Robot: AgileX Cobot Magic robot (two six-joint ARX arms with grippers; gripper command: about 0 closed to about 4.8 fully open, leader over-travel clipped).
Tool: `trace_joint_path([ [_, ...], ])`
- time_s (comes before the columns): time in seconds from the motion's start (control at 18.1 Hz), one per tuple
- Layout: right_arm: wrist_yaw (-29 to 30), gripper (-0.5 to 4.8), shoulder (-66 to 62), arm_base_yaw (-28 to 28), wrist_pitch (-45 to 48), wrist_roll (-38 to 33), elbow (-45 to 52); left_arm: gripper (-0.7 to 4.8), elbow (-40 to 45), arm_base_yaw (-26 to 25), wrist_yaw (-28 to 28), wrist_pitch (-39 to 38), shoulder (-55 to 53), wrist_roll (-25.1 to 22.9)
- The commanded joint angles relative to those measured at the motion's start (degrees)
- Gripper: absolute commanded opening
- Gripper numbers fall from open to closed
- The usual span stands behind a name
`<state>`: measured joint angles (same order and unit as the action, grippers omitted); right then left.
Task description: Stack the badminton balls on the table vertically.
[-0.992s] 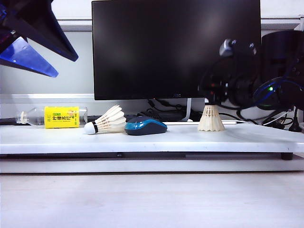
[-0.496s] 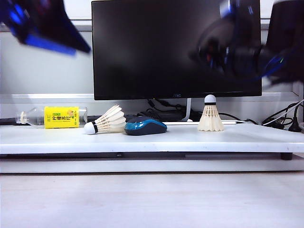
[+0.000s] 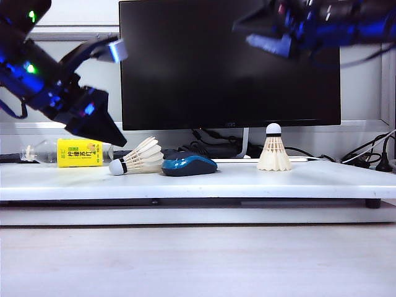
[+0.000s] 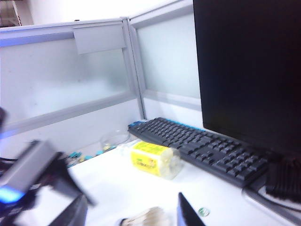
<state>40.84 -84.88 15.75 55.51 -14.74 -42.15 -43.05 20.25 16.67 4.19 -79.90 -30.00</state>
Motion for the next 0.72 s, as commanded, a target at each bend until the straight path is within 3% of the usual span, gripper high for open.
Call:
trace_joint_path([
  [0.06,9.90,2.43,6.01,0.37,-8.24,-1.42,-0.17,3.64,-0.20,-0.55,0.57,5.75,-1.79,-1.53],
  [0.22,17.27,2.43,11.26,1.64,-9.73,-5.38,-0.09,3.64,-0.28,-0.55,2.56,7.78,-3.74,-1.73],
  [0.39,9.70,2.42,18.25,1.77,-15.67,-4.07,-0.09,3.64,-0.28,-0.87,2.67,8.26,-6.23,-1.68],
  [0.55,0.02,2.38,22.58,1.75,-28.96,1.49,-0.09,3.64,-0.31,-2.69,3.37,8.81,-7.21,-1.07],
  [0.72,-0.46,2.30,24.11,1.75,-39.93,4.42,-0.09,3.64,-0.31,-6.34,8.55,8.85,-7.21,-1.07],
])
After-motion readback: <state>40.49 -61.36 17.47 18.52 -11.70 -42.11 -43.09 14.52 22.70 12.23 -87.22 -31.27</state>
